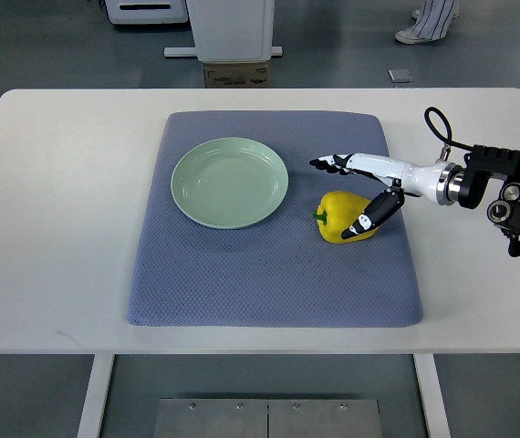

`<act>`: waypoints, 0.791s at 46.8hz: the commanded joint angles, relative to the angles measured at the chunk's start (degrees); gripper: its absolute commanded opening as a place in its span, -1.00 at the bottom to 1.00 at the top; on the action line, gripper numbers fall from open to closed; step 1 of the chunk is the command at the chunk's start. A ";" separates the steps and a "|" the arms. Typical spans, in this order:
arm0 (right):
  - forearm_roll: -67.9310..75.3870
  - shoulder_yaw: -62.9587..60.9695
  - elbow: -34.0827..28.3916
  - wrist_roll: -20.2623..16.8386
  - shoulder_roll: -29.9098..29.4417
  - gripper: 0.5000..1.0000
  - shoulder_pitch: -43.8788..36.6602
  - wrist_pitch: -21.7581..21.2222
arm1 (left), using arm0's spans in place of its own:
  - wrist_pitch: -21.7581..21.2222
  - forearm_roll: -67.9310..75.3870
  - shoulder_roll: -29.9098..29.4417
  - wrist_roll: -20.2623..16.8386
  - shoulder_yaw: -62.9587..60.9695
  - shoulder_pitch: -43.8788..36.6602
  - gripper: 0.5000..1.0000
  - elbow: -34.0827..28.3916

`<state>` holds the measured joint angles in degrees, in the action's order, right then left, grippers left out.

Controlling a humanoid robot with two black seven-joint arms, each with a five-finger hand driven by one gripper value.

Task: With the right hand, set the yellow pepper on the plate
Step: 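Lower the right hand onto the yellow pepper and close fingers around it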

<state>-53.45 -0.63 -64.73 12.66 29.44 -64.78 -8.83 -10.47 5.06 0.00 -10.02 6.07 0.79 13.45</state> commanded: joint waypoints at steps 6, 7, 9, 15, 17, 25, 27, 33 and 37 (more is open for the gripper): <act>-1.04 0.28 1.80 -0.09 -1.58 0.74 0.27 0.22 | 0.01 0.04 0.00 0.00 0.00 0.00 1.00 -0.01; -1.13 0.45 1.98 -0.09 -1.75 0.70 0.27 0.22 | -0.08 0.04 0.00 0.00 0.00 0.00 1.00 -0.01; -1.21 0.80 2.24 -0.09 -1.93 0.66 0.45 0.30 | -0.08 -0.05 0.00 0.00 0.00 0.00 1.00 -0.01; -1.57 1.15 2.86 -0.01 -1.93 0.54 0.62 0.48 | 0.01 0.04 0.00 0.00 0.00 0.00 1.00 -0.01; -1.65 1.42 3.12 -0.01 -2.02 0.51 0.62 0.39 | 0.01 0.04 0.00 0.00 0.00 0.00 1.00 -0.01; -1.83 1.77 3.30 -0.01 -2.02 0.38 0.71 0.48 | 0.01 0.04 0.00 0.00 0.00 0.00 1.00 -0.01; -2.09 1.77 3.65 -0.01 -2.02 0.35 0.97 0.48 | 0.01 -0.05 0.00 0.00 0.00 0.00 1.00 -0.01; -2.09 1.77 3.83 -0.01 -1.93 0.18 1.24 0.48 | 0.01 0.04 0.00 0.00 0.00 0.00 1.00 -0.01; -2.36 1.77 3.83 -0.01 -1.93 -0.01 1.24 0.48 | 0.01 0.04 0.00 0.00 0.00 0.00 1.00 -0.01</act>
<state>-55.60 1.15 -60.91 12.67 27.45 -63.55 -8.35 -10.47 5.07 0.00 -10.02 6.07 0.79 13.45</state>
